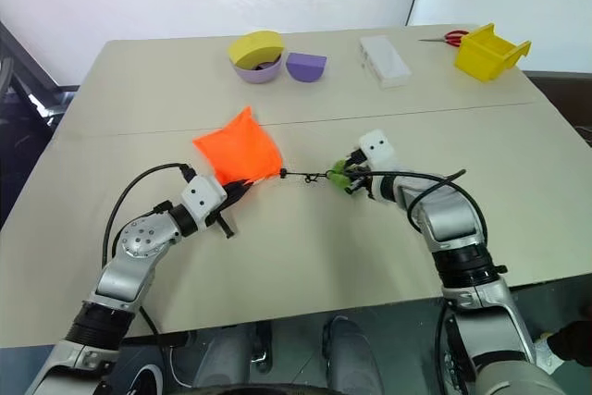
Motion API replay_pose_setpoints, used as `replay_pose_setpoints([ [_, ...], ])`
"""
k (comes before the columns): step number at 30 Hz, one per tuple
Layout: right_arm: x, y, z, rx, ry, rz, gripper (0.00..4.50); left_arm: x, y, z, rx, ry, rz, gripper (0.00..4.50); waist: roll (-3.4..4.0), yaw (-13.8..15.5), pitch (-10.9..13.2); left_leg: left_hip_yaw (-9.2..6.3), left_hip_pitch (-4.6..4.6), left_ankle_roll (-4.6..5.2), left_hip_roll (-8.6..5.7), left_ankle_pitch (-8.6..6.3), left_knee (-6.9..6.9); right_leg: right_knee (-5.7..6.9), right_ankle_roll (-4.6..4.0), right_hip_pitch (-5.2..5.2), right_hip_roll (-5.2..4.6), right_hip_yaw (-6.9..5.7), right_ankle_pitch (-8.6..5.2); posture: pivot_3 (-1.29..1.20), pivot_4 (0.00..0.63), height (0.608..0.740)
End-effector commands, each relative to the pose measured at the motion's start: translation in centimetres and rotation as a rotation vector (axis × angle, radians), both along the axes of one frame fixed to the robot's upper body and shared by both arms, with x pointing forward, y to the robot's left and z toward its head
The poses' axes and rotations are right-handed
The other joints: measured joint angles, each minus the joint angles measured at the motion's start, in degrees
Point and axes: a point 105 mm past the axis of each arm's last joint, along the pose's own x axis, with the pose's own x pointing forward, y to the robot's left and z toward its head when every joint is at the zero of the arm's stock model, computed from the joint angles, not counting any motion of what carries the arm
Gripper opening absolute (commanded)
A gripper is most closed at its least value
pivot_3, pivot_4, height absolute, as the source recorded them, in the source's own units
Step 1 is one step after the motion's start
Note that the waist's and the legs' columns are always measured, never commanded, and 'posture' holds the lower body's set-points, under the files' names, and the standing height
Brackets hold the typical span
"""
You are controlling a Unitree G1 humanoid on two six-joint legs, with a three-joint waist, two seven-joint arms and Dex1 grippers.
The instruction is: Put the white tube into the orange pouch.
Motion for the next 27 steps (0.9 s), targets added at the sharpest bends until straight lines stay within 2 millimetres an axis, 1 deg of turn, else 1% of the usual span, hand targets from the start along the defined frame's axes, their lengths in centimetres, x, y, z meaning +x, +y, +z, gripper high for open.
replay_pose_setpoints([
  [1, 0.0, -0.8, 0.4, -0.001, -0.017, -0.028, 0.07, 0.1, 0.0, 0.9, -0.012, -0.024, -0.008, 0.00, 0.00, 0.0, 0.0, 0.00, 0.00, 0.00, 0.00, 0.00, 0.00, 0.00, 0.02, 0.00, 0.01, 0.00, 0.01, 0.00, 0.150, 0.740],
  [5, 0.0, -0.8, 0.3, -0.007, -0.021, -0.029, 0.07, 0.4, 0.2, 0.9, -0.029, -0.010, -0.001, 0.00, 0.00, 0.1, 0.0, 0.00, 0.00, 0.01, 0.00, 0.00, 0.00, 0.00, 0.13, 0.00, 0.02, 0.00, 0.07, 0.00, 0.150, 0.740],
  [9, 0.1, -1.3, 0.3, -0.014, -0.030, -0.045, 0.07, 0.4, 0.1, 1.0, -0.017, -0.024, -0.007, 0.00, 0.00, 0.1, 0.0, 0.00, 0.00, 0.01, -0.01, 0.01, 0.02, 0.00, 0.12, 0.00, 0.01, 0.00, 0.07, 0.00, 0.150, 0.740],
  [11, 0.0, -1.2, 0.3, -0.015, -0.029, -0.044, 0.07, 0.3, 0.0, 0.8, -0.058, 0.022, -0.026, 0.00, 0.00, 0.1, 0.0, 0.00, 0.00, 0.01, -0.01, 0.01, 0.02, 0.00, 0.12, 0.00, 0.01, 0.00, 0.07, 0.00, 0.150, 0.740],
  [14, -0.1, -0.9, 0.1, -0.015, -0.025, -0.030, 0.00, 0.0, -0.1, 1.1, -0.066, 0.016, -0.058, 0.87, 0.00, 0.1, 0.0, 0.00, 0.00, 0.01, -0.01, 0.01, 0.01, 0.00, 0.12, 0.00, 0.01, 0.00, 0.07, 0.00, 0.150, 0.740],
  [16, -0.1, -0.7, 0.1, -0.015, -0.026, -0.023, 0.00, -0.5, -0.1, 1.3, -0.087, 0.050, -0.094, 1.86, 0.00, 0.1, 0.0, 0.00, 0.00, 0.01, -0.01, 0.01, 0.02, 0.00, 0.12, 0.00, 0.01, 0.00, 0.07, 0.00, 0.150, 0.740],
  [17, -0.1, -0.6, 0.1, -0.010, -0.026, -0.021, 0.00, -0.8, -0.1, 1.6, -0.085, 0.047, -0.123, 2.50, 0.00, 0.1, 0.0, 0.00, 0.00, 0.01, -0.01, 0.01, 0.02, 0.00, 0.12, 0.00, 0.01, 0.00, 0.07, 0.00, 0.150, 0.740],
  [18, 0.0, -0.4, 0.1, -0.009, -0.027, -0.018, 0.00, -0.9, 0.1, 2.0, -0.084, 0.042, -0.137, 2.81, 0.00, 0.0, 0.0, 0.00, 0.00, 0.01, -0.01, 0.01, 0.02, 0.00, 0.12, 0.00, 0.01, 0.00, 0.07, 0.00, 0.150, 0.740],
  [20, 0.0, -0.4, 0.2, -0.013, -0.032, -0.015, 0.00, -0.9, 0.3, 2.9, -0.125, 0.052, -0.166, 2.81, 0.01, 0.0, 0.0, 0.00, 0.00, 0.01, 0.00, 0.01, 0.02, 0.00, 0.11, 0.00, 0.02, 0.00, 0.06, 0.00, 0.150, 0.740],
  [22, 0.0, -0.3, 0.2, -0.019, -0.036, -0.013, 0.00, -1.0, 0.0, 4.1, -0.154, 0.051, -0.217, 2.81, 0.01, 0.1, 0.0, 0.00, 0.00, 0.01, 0.00, 0.01, 0.02, 0.00, 0.11, 0.01, 0.01, -0.01, 0.06, 0.00, 0.150, 0.740],
  [25, 0.2, -0.3, 0.2, -0.020, -0.040, -0.015, 0.00, -1.0, -1.1, 5.9, -0.156, 0.022, -0.316, 2.81, 0.01, 0.1, 0.0, -0.01, -0.01, 0.02, -0.02, 0.02, 0.07, 0.00, 0.06, 0.03, 0.01, -0.01, 0.03, 0.00, 0.150, 0.740],
  [27, 0.2, -0.2, 0.2, -0.018, -0.040, -0.013, 0.00, -0.8, -1.7, 6.8, -0.169, 0.029, -0.370, 2.81, 0.01, 0.1, 0.0, 0.00, -0.01, 0.05, -0.03, 0.04, 0.09, 0.00, 0.06, 0.04, 0.02, -0.01, 0.04, 0.00, 0.150, 0.740],
])
